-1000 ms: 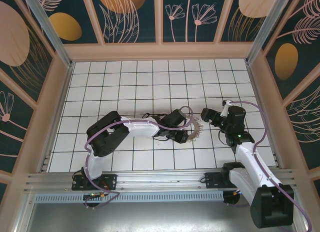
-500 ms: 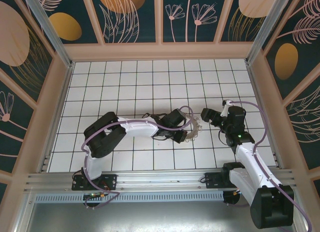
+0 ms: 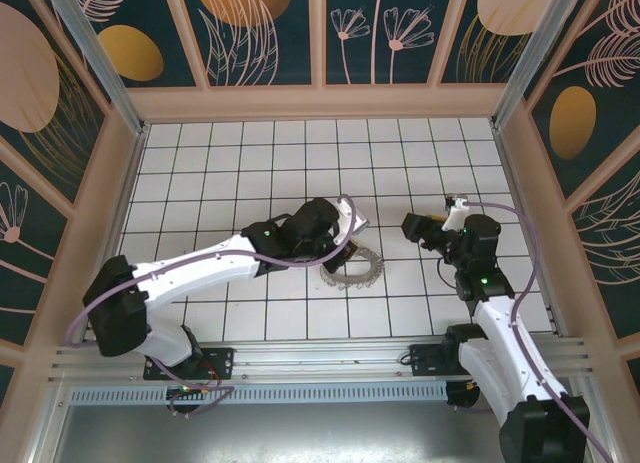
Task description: Put the keys on the keyring
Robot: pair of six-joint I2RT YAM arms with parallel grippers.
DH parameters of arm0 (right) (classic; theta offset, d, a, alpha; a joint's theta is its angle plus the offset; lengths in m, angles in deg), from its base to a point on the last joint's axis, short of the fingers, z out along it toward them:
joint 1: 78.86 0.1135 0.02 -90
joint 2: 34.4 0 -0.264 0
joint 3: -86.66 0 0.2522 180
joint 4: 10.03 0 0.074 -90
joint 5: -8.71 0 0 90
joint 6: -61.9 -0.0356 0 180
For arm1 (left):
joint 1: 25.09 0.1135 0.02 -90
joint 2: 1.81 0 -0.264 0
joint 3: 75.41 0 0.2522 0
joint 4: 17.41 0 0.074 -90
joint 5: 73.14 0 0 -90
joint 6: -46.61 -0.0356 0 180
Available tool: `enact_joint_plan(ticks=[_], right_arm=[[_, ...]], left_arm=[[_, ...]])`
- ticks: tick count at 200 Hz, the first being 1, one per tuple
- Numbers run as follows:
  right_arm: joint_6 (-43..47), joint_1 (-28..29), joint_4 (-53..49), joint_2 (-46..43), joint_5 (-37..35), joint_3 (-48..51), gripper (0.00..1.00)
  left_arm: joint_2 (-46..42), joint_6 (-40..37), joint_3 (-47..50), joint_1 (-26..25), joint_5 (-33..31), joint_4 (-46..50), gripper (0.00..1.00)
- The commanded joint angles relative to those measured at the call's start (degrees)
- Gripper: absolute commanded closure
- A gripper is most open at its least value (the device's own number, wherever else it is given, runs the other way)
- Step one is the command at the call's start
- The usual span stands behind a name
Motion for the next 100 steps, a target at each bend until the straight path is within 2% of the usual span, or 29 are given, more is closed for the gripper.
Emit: enact_joint_plan(ticks=[1,25,62,100], right_arm=[[0.63,1.40,6.96,-2.09,8.56,-0.29,0.27],[1.33,5.54,11.80,-3.61,13.36,-0.31,0.30],[4.74,15.09,15.95,-4.52,14.14,-1.07,0.42],[7.53,20.41,19.82,-4.04,15.51,-1.46,0.56]], left_arm=[[-5.29,-6.67,1.74,-0.16,-2.07,-1.30,1.00],[-9.91,-10.01,2.65,-0.11,-0.55,-2.37,1.00],[-14.80,-13.05,2.86,-0.15,5.02,-2.79,1.00],[-18.66,-13.64,3.62,0.57,9.77,-4.75,1.00]])
